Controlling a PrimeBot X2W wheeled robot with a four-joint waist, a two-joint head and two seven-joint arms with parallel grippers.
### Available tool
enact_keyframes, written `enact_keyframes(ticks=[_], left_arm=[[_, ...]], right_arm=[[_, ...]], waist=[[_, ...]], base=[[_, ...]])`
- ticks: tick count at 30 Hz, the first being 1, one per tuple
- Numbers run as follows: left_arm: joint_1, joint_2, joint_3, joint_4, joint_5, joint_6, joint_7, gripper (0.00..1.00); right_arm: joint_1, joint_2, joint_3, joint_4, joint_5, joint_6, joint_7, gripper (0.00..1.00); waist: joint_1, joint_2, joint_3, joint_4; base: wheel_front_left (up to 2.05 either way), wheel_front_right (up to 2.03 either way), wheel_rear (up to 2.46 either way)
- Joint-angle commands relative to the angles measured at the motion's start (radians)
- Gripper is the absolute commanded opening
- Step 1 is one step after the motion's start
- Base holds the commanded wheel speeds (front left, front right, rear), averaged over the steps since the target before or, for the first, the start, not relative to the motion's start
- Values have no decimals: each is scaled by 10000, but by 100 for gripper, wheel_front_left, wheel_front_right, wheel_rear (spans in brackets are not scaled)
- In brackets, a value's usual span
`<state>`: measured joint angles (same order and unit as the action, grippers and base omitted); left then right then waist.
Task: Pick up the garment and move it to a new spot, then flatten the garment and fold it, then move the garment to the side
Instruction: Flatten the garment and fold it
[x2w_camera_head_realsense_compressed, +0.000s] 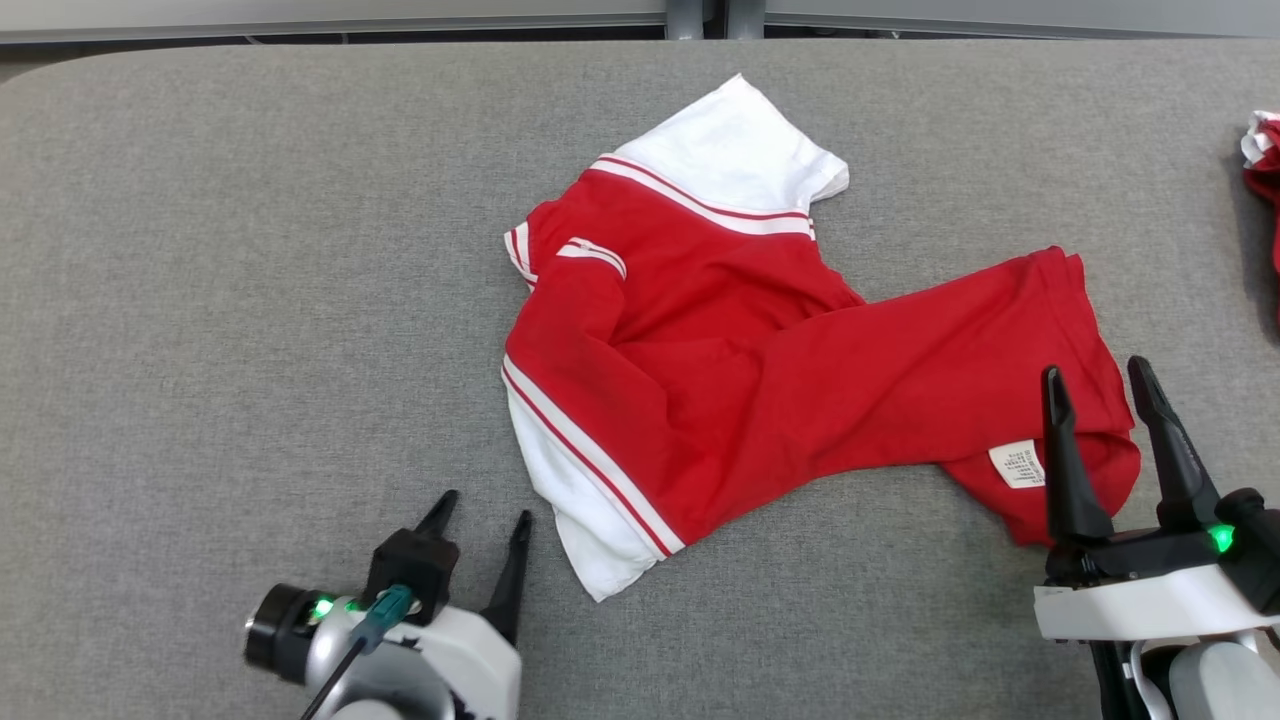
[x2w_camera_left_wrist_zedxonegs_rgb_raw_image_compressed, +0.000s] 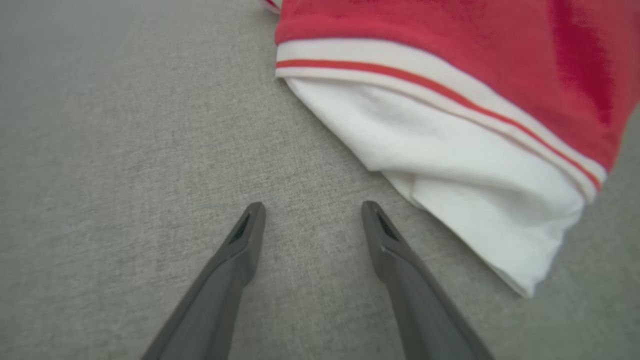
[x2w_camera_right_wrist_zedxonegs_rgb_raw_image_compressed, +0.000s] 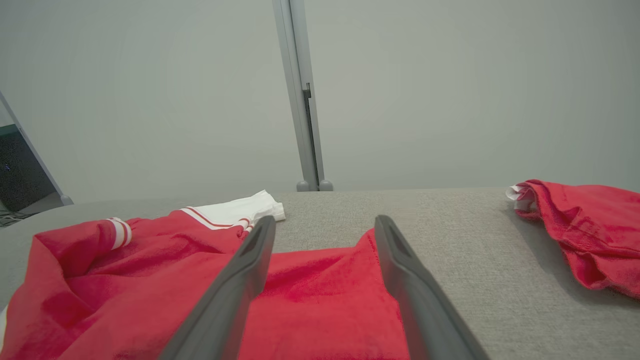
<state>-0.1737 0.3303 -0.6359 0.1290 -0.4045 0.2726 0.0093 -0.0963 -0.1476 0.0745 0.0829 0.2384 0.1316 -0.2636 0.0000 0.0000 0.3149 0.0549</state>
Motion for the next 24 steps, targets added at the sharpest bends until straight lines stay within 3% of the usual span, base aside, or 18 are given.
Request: enact_keyframes(ticks=[1, 3, 8, 18, 19, 20, 24], left_arm=[[-365, -310, -96, 607, -116, -277, -218, 100], [-755, -573, -237, 1369, -215, -698, -437, 100], [-1410, -1014, -423, 2459, -223, -1247, -950, 100], [-2386, -1739, -580, 3416, -659, -2446, -1882, 100], [-2495, -1805, -598, 3506, -689, -2549, -1954, 42], [-2585, -1856, -627, 3608, -710, -2659, -2033, 0], [-2860, -1925, -546, 3886, -607, -2813, -2436, 0]], right_arm=[[-128, -98, -23, -17, 33, -20, 1, 100], [-134, -140, -21, -32, 52, -20, 0, 100], [-141, -179, -29, -58, 68, -20, 1, 100], [-204, -132, -3, -41, 77, -20, 0, 100], [-228, -117, 1, -44, 81, -20, 0, 100], [-239, -100, 2, -56, 72, -20, 0, 100], [-294, -85, -53, -86, 80, -20, 0, 100]], waist=[[0, 0, 8, -57], [0, 0, 9, -110], [0, 0, 13, -250], [0, 0, 75, -511], [0, 0, 89, -536], [0, 0, 101, -563], [0, 0, 161, -638]], base=[[0, 0, 0], [0, 0, 0], [0, 0, 0], [0, 0, 0], [0, 0, 0], [0, 0, 0], [0, 0, 0]])
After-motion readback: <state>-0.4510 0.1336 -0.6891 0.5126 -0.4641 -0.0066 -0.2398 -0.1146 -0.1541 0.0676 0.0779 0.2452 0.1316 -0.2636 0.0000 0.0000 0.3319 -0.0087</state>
